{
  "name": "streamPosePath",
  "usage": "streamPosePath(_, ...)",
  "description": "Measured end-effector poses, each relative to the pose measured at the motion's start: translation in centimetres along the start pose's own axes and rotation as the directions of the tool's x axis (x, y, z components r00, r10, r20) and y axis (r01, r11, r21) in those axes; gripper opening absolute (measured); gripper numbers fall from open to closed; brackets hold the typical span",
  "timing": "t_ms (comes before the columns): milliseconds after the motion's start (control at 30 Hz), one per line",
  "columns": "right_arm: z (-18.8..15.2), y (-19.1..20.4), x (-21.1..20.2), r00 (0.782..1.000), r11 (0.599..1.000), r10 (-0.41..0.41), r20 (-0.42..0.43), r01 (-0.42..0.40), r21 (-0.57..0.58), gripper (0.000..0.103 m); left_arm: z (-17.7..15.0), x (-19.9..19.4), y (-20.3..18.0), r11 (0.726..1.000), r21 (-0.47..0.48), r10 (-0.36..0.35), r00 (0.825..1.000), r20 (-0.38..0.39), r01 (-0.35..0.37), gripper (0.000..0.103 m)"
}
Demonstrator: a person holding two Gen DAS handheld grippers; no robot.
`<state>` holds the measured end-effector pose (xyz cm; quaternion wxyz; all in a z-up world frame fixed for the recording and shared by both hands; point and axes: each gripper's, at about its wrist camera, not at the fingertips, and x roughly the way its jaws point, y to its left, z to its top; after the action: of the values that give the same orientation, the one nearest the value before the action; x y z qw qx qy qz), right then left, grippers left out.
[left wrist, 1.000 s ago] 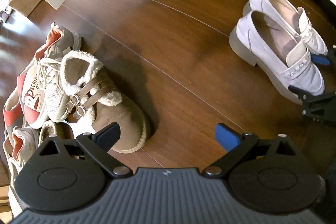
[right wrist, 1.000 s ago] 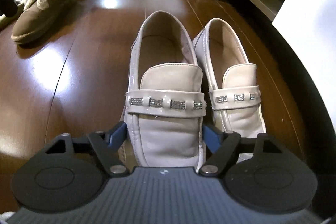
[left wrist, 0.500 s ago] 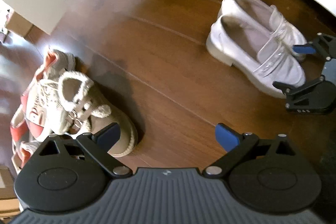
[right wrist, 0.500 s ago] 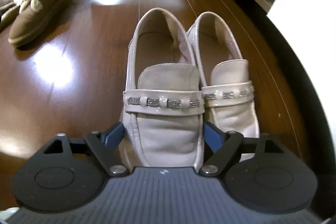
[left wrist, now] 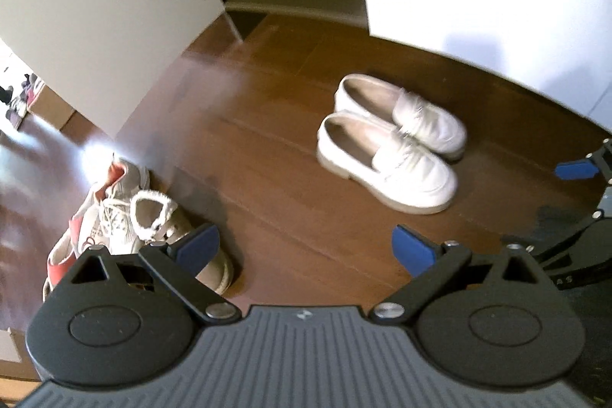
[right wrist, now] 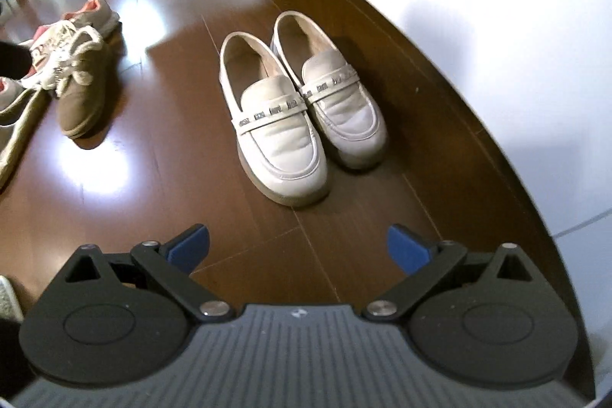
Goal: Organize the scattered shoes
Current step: 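Withdraw the right gripper from the paired loafers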
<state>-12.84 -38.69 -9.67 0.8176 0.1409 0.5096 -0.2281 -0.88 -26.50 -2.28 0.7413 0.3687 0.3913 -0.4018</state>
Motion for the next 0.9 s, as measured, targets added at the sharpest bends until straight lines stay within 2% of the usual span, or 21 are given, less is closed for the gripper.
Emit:
streamPosePath(67,-0.1,0.1,-1.4,1.0,1.0,-0.013,0.02,0.014,-0.001,0.102,-0.3,-1.1,-0.1,1.0,0.003,0.002,1.0,0.023,-0.002,0.099)
streamPosePath(167,0.0,0.5,-3.3,0.999,1.0,-0.026,0.043,0.026,0.004,0.102,-0.9,-2.0,-0.2,0.998,0.035,0.048,0.998,0.051,-0.05,0.099)
streamPosePath(367,0.0,1.8,-5.5,0.996,1.0,-0.019,0.083,0.021,-0.016,0.102,-2.1,-2.8,0.7,1.0,0.009,0.021,0.999,0.046,-0.022,0.099)
streamPosePath(467,-0.1,2.2,-6.0,0.996,0.999,-0.018,0.085,0.02,-0.025,0.102,-2.9,-3.3,1.3,0.999,0.007,0.052,0.997,0.051,-0.053,0.099)
streamPosePath(600,-0.2,2.9,-6.1,0.996,0.999,-0.018,0.087,0.022,-0.045,0.102,-4.4,-4.4,4.3,0.991,-0.067,0.121,0.992,0.04,-0.118,0.099)
streamPosePath(700,-0.2,3.1,-5.8,0.996,0.999,-0.006,0.088,0.01,-0.049,0.102,-6.9,-6.2,9.0,0.967,-0.176,0.187,0.982,0.002,-0.184,0.099)
streamPosePath(800,-0.3,2.9,-5.0,0.997,0.999,0.017,0.077,-0.014,-0.032,0.102,-10.9,-8.4,14.2,0.924,-0.288,0.241,0.968,-0.067,-0.25,0.099)
streamPosePath(900,-0.3,2.8,-3.6,0.996,0.997,0.071,0.049,-0.071,0.0,0.102,-15.0,-10.2,17.8,0.883,-0.343,0.29,0.947,-0.136,-0.32,0.099)
